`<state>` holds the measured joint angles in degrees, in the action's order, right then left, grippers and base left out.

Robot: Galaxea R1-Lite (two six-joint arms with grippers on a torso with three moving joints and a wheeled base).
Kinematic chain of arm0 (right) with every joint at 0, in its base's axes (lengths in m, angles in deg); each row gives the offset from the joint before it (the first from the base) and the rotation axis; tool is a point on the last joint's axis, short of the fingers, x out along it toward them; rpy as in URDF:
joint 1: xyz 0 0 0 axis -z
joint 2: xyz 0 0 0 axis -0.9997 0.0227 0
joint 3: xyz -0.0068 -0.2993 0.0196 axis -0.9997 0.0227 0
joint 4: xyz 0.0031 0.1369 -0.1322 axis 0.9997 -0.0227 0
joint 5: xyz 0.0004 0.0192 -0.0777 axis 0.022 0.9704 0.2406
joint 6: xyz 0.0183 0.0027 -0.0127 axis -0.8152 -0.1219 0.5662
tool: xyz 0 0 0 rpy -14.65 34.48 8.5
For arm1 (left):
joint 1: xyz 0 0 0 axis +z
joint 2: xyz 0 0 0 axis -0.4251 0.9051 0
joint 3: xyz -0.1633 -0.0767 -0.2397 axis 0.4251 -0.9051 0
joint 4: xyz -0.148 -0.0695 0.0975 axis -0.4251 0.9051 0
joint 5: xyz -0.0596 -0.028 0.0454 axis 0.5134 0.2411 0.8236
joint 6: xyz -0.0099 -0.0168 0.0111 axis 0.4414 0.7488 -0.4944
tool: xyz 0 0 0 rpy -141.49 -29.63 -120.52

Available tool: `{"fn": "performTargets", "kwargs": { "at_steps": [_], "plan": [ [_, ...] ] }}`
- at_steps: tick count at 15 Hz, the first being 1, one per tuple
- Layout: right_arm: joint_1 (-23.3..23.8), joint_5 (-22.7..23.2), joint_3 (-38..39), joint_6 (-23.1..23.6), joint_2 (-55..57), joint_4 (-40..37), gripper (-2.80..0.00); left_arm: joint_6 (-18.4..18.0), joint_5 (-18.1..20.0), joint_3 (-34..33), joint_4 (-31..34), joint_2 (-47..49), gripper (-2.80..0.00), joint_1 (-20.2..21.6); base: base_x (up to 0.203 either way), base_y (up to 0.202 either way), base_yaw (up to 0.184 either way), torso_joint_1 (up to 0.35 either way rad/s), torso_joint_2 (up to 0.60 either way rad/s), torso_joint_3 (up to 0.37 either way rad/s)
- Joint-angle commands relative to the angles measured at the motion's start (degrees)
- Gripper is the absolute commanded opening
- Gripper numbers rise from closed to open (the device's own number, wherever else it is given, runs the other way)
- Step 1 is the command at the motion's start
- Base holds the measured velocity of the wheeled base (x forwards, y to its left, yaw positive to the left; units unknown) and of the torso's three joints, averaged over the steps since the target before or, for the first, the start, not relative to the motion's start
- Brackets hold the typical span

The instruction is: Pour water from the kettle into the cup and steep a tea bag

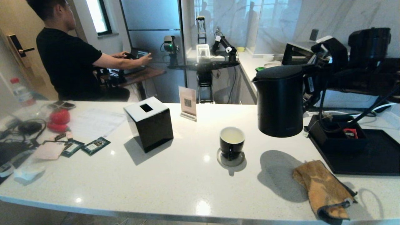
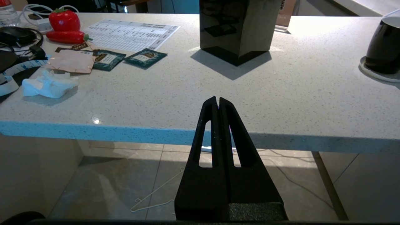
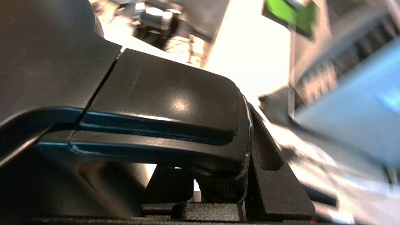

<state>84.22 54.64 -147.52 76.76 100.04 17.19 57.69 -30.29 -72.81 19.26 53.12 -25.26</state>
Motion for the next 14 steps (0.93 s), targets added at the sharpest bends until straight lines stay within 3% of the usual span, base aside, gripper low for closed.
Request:
{"fn": "performTargets", "kwargs": {
  "at_steps": [1,8,14],
  "plan": [
    [4.28,-0.05,-1.5,-3.65,-0.3,-0.88,-2.8,0.0,-0.03,0.0,0.0,-0.01,-2.8,0.01,0.0,0.0,0.0,0.0,0.0,0.0],
    [15.56,-0.28,-1.78,-17.18,-0.75,-0.6,-2.8,0.02,-0.03,0.0,0.0,-0.01,-2.8,0.01,0.0,0.0,0.0,0.0,0.0,0.0],
    [27.0,-0.95,-1.24,-17.1,-1.98,-0.15,-2.8,0.0,-0.03,0.0,-0.06,-0.01,-2.8,0.01,0.0,0.0,0.0,0.0,0.0,0.0]
  ]
}}
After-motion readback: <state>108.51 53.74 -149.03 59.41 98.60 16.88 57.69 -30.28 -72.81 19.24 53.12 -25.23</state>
